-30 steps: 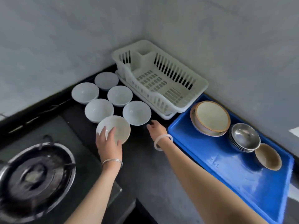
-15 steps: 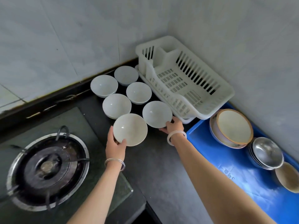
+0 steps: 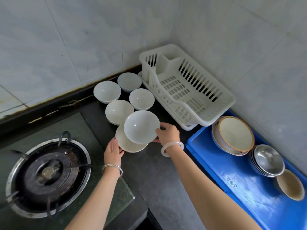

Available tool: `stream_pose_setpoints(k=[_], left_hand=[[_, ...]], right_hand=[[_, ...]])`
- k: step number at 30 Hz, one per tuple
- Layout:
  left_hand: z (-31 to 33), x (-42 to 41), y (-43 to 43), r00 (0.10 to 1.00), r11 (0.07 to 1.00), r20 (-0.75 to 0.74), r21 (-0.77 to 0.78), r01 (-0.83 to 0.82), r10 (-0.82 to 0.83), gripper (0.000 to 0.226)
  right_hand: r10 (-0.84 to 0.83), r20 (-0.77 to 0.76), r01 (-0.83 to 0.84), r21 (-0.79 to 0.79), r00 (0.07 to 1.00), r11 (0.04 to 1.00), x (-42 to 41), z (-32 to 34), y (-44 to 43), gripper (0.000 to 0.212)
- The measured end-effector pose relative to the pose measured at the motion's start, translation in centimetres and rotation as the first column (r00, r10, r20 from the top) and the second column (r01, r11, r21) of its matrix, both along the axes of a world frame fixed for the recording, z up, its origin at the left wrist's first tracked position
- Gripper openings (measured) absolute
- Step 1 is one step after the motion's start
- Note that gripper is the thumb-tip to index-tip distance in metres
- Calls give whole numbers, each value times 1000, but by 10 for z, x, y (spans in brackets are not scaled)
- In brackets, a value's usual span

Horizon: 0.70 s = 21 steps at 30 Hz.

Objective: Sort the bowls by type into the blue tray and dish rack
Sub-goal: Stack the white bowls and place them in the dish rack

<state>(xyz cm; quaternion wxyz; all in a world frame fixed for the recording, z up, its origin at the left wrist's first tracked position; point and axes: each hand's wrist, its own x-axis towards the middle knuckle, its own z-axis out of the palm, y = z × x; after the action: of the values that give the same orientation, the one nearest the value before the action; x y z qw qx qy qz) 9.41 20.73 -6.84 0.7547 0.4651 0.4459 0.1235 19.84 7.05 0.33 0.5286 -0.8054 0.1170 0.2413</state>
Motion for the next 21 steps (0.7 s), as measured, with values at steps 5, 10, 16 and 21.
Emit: stream_pose_setpoints(k=[5,10,16,21], left_hand=[[-1,3,6,1000,998,-4,-63,-13,13,33],[-1,5,11,1000,997,0,-75,25,-25,33],[-8,6,20,994,994,-15,-26,104,-104,33],[-9,8,22,992,993,-42,2,119,-119,32]], right_hand=[[122,9,-119,-167,993,979,-7,3,19,26],[144,10,-136,-267,990,954,-13,0,28,27],[131,13,-121,-311,991,943,-14,-2,29,25],[83,4,-79,-281,996,957,-15,-12,25,27]])
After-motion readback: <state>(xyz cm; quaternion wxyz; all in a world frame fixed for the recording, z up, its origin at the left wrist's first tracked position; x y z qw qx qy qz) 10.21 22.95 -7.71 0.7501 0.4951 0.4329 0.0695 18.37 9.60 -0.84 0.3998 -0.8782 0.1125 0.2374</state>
